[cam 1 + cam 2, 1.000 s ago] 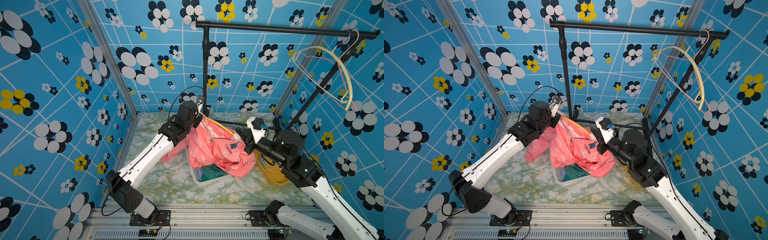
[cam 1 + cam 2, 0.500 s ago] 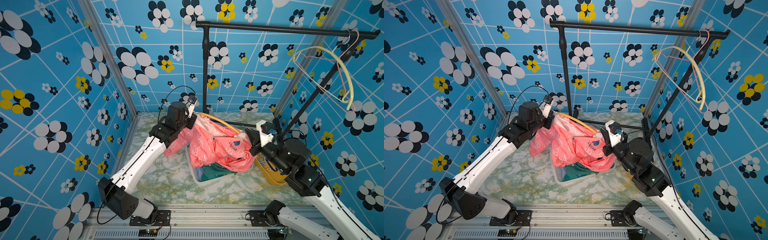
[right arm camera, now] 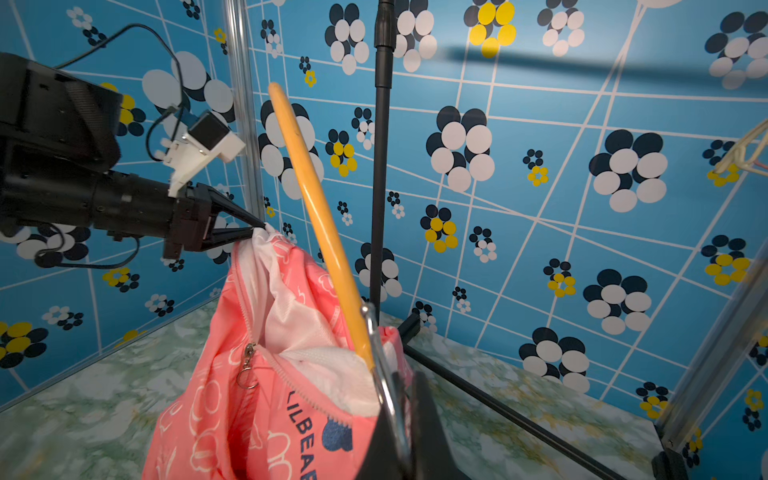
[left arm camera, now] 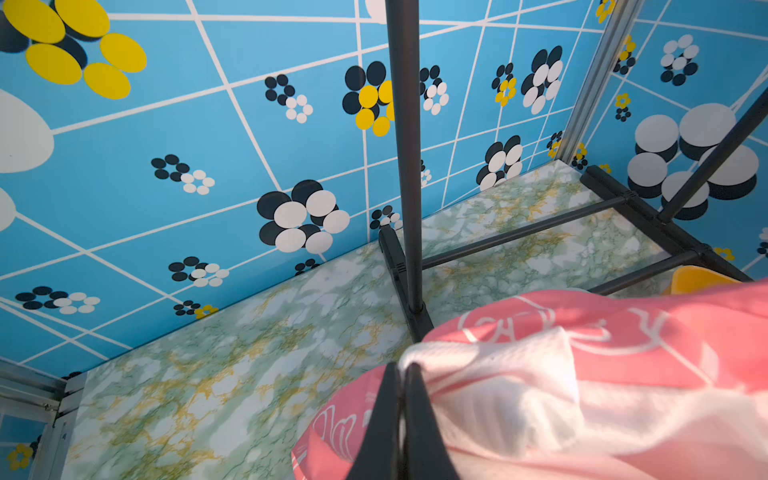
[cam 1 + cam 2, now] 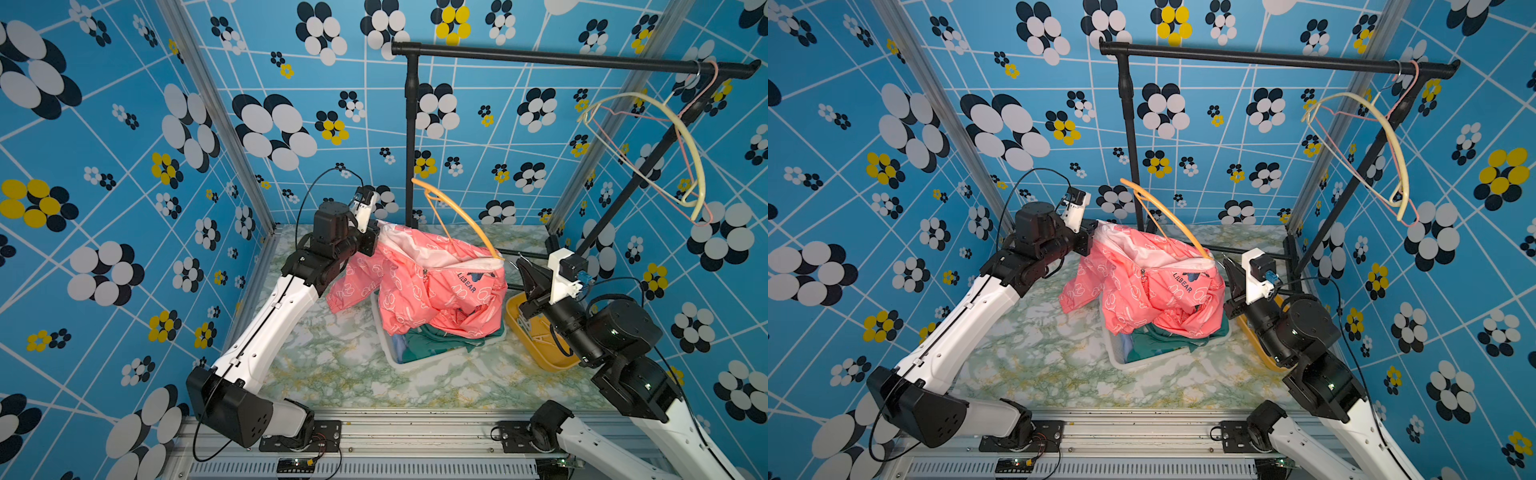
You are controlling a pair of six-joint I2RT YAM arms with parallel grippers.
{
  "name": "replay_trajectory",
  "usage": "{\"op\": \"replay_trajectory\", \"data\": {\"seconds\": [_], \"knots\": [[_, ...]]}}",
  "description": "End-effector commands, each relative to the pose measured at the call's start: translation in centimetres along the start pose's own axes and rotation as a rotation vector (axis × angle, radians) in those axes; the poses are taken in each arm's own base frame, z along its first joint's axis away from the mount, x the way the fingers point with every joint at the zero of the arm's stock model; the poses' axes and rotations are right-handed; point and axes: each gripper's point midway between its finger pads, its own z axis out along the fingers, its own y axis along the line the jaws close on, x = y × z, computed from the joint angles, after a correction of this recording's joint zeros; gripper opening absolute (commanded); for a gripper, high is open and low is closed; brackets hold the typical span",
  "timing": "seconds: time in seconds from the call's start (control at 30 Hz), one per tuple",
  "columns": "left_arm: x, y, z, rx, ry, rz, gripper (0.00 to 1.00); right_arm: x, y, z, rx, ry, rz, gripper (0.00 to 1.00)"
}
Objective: Remove the clothespins securing jackets to the hanger
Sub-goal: Remove the jacket from the hanger.
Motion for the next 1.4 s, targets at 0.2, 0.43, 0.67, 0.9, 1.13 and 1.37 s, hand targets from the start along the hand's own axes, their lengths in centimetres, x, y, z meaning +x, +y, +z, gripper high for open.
{"op": "replay_trajectory", "data": {"seconds": [0.2, 0.43, 0.67, 0.9, 1.13, 1.37], "knots": [[-12.6, -12.1, -11.0, 0.355, -0.412, 0.157, 0.0, -0.8, -7.8, 2.2, 0.474, -0.069, 0.141, 0.0], [-16.9, -20.2, -13.4, 0.635, -0.499, 0.236, 0.0, 0.6, -9.6, 1.4, 0.563, -0.076, 0.203, 0.0], [-20.3, -25.5, -15.5, 0.75, -0.605, 0.311, 0.0, 1.1, -10.7, -0.2, 0.609, -0.092, 0.214, 0.0], [-18.6, -25.1, -12.1, 0.687, -0.555, 0.223, 0.0, 1.5, -11.4, -1.4, 0.641, -0.109, 0.219, 0.0], [-17.4, -24.6, -11.9, 0.726, -0.54, 0.054, 0.0, 1.6, -11.5, -0.6, 0.646, -0.111, 0.22, 0.0], [-13.1, -25.4, -9.3, 0.764, -0.386, -0.082, 0.0, 2.1, -11.5, -0.7, 0.65, -0.11, 0.229, 0.0]]}}
